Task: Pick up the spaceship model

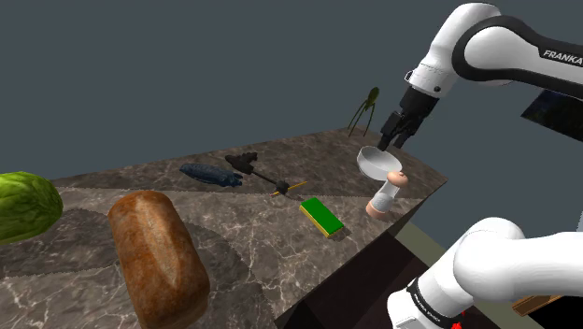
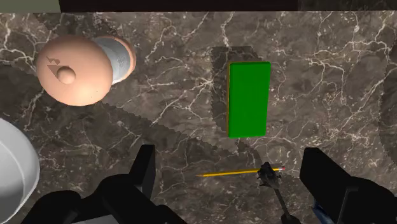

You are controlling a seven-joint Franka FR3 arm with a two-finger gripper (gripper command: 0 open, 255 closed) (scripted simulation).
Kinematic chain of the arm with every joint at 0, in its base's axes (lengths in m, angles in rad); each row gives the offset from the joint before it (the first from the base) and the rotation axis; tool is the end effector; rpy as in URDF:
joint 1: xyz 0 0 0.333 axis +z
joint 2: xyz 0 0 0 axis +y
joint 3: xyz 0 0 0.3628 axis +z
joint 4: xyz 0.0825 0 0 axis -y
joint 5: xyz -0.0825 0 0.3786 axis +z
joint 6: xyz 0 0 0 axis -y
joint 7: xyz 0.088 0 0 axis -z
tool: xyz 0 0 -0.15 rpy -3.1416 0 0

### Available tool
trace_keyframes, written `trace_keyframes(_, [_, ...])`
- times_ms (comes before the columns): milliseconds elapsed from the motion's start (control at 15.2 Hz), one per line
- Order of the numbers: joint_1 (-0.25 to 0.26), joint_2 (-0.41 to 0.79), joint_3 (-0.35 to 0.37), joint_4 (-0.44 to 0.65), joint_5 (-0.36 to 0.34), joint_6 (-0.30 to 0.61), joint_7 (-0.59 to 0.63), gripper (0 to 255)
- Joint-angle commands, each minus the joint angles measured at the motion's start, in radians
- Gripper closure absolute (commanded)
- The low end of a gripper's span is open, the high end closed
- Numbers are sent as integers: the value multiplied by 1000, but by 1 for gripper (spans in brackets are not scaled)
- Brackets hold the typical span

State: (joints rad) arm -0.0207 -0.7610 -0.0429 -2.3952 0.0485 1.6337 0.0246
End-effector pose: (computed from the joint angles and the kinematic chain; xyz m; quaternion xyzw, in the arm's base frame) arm 0.2803 -0.0143 0.5611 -0.9985 0.0397 0.0000 0.0390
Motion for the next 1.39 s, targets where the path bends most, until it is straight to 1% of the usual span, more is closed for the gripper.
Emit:
trace_keyframes(0, [0, 0, 0, 0, 0, 0, 0, 0])
trace_keyframes(330, [38, 177, 14, 30, 17, 129, -40, 0])
trace_keyframes(660, [74, 363, 31, 92, 32, 236, -80, 0])
trace_keyframes(990, [104, 552, 52, 182, 44, 318, -118, 0])
trace_keyframes(1320, [130, 740, 76, 298, 48, 373, -151, 0])
